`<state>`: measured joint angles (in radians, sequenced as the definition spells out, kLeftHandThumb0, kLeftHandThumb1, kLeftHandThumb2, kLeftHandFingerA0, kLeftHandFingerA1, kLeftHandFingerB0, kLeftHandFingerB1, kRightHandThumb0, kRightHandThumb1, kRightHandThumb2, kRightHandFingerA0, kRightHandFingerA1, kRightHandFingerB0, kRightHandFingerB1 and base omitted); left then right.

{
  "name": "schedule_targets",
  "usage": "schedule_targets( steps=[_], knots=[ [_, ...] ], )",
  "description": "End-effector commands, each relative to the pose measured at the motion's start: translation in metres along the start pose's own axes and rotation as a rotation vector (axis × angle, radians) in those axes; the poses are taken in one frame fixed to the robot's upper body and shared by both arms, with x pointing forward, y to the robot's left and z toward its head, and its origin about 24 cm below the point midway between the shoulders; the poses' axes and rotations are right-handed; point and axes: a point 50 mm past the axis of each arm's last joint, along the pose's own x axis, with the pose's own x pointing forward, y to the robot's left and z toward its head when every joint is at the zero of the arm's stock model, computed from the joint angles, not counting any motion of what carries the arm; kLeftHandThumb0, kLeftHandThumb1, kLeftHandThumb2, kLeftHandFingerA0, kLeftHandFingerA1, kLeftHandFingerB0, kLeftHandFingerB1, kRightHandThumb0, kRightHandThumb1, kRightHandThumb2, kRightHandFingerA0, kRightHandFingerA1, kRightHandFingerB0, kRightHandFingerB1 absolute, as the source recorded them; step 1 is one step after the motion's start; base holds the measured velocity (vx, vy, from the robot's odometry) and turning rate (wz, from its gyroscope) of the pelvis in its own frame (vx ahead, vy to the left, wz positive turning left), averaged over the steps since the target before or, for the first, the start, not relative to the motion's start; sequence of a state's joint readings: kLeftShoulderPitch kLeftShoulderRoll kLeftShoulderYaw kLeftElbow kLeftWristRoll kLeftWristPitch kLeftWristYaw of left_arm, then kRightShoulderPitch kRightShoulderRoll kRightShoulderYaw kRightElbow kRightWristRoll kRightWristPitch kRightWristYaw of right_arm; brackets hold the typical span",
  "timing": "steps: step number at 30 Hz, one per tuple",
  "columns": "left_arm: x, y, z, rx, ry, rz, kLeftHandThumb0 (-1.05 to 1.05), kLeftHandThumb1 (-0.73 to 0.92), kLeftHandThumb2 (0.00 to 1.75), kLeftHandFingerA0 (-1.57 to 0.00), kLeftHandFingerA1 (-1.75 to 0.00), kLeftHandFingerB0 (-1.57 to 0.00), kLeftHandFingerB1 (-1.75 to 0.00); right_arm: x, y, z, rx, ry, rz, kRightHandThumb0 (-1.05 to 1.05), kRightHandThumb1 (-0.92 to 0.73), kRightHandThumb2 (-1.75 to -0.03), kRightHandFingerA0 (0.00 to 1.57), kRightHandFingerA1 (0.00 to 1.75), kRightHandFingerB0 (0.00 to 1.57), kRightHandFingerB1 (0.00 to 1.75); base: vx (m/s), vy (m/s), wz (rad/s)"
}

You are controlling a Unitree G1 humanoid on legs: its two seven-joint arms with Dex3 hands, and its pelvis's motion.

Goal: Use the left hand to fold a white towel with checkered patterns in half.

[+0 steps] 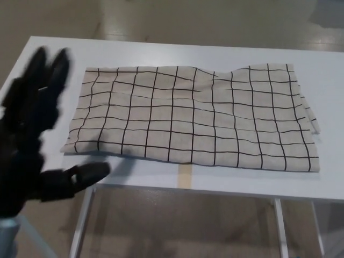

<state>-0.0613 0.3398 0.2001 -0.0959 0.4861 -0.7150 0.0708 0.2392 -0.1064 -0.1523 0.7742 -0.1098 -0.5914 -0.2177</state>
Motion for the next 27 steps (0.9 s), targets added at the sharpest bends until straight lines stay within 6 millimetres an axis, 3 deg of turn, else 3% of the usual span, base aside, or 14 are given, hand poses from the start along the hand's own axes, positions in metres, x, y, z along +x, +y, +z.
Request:
schedule_targets(
  steps=[1, 6, 14, 23, 24, 25, 27],
  knots=[
    [0.012, -0.041, -0.046, 0.222, 0.176, -0.381, -0.62, 0.37, 0.7, 0.0, 0.0, 0.0, -0.09, -0.004, -0.003, 0.001, -0.017, -0.03, -0.017, -0.35, -0.76, -0.62, 0.37, 0.51, 0.34, 0.38, 0.0, 0.0, 0.0],
    [0.011, -0.056, -0.077, 0.346, 0.259, -0.523, -0.58, 0.36, 0.68, 0.0, 0.0, 0.0, -0.1, -0.003, -0.003, 0.002, -0.004, -0.03, -0.02, -0.35, -0.76, -0.62, 0.36, 0.5, 0.34, 0.38, 0.0, 0.0, 0.0],
    [0.01, -0.065, -0.104, 0.425, 0.346, -0.576, -0.55, 0.35, 0.67, 0.0, 0.0, 0.0, -0.12, -0.004, -0.005, 0.001, -0.016, -0.032, -0.025, -0.35, -0.76, -0.62, 0.36, 0.51, 0.35, 0.38, 0.0, 0.0, 0.0],
    [0.007, -0.07, -0.122, 0.528, 0.402, -0.569, -0.52, 0.33, 0.67, 0.0, -0.02, 0.0, -0.14, -0.006, -0.006, 0.0, -0.021, -0.027, -0.027, -0.35, -0.76, -0.63, 0.37, 0.52, 0.34, 0.38, 0.0, 0.0, 0.0],
    [0.006, -0.071, -0.124, 0.539, 0.407, -0.566, -0.47, 0.39, 0.68, 0.0, -0.03, 0.0, -0.17, -0.006, -0.006, 0.0, -0.02, -0.025, -0.028, -0.34, -0.76, -0.63, 0.37, 0.51, 0.34, 0.38, 0.0, 0.0, 0.0],
    [0.006, -0.072, -0.126, 0.553, 0.411, -0.559, -0.47, 0.31, 0.68, 0.0, -0.1, 0.0, -0.2, -0.006, -0.005, 0.0, -0.021, -0.025, -0.03, -0.34, -0.76, -0.63, 0.37, 0.51, 0.34, 0.38, 0.0, 0.0, 0.0],
    [0.006, -0.074, -0.126, 0.558, 0.414, -0.558, -0.47, 0.31, 0.68, 0.0, -0.1, 0.0, -0.2, -0.006, -0.005, 0.0, -0.025, -0.028, -0.032, -0.34, -0.76, -0.63, 0.37, 0.51, 0.34, 0.38, 0.0, 0.0, 0.0]
  ],
)
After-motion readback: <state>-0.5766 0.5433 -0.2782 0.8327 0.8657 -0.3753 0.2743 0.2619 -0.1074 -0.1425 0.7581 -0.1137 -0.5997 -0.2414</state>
